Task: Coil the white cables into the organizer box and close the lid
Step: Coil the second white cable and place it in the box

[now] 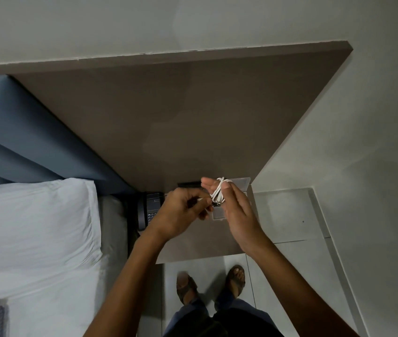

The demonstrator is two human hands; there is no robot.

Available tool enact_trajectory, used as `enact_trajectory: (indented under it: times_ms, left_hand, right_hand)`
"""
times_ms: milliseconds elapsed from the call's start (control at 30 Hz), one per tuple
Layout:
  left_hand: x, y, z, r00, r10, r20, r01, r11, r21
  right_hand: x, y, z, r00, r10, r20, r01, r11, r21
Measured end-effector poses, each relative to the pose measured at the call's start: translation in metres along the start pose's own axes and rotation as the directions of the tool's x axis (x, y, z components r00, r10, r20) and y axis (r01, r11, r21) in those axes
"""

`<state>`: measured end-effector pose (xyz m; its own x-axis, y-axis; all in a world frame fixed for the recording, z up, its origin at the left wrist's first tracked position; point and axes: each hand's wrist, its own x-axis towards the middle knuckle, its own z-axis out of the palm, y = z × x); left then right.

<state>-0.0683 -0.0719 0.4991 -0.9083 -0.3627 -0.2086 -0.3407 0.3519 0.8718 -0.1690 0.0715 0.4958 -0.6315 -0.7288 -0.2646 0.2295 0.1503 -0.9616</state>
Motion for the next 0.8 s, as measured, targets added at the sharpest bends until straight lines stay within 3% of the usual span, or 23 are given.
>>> enact_trajectory:
  times_ms: [200, 333, 400, 533, 800]
  left_hand:
    - [-0.004, 0.007, 0.012, 0.985, -0.025, -0.170, -0.003, 0.986, -0.164]
    - [-0.007, 0.002, 0.011, 0.996, -0.055, -0.064, 0.038, 0.972, -0.234]
    - [-0.011, -0.002, 0.007, 0.999, -0.032, 0.022, 0.036, 0.965, -0.260]
    - [-0.013, -0.010, 0.003, 0.999, 0.012, 0.036, -0.003, 0.969, -0.248]
    - [-0.009, -0.017, 0.000, 0.986, 0.084, -0.145, -0.121, 0.956, -0.267]
  right_hand:
    - [-0.002, -0.003, 0.011, 0.997, -0.038, -0.061, 0.026, 0.982, -0.185]
    - [-0.002, 0.006, 0.006, 0.997, -0.003, -0.082, -0.012, 0.984, -0.178]
    - [-0.003, 0.008, 0.003, 0.996, 0.058, -0.073, -0.068, 0.987, -0.144]
    - [-0.002, 0.007, 0.003, 0.983, 0.175, -0.057, -0.176, 0.984, -0.019]
    - [0.000, 0.009, 0.018, 0.945, 0.319, -0.075, -0.292, 0.923, 0.250]
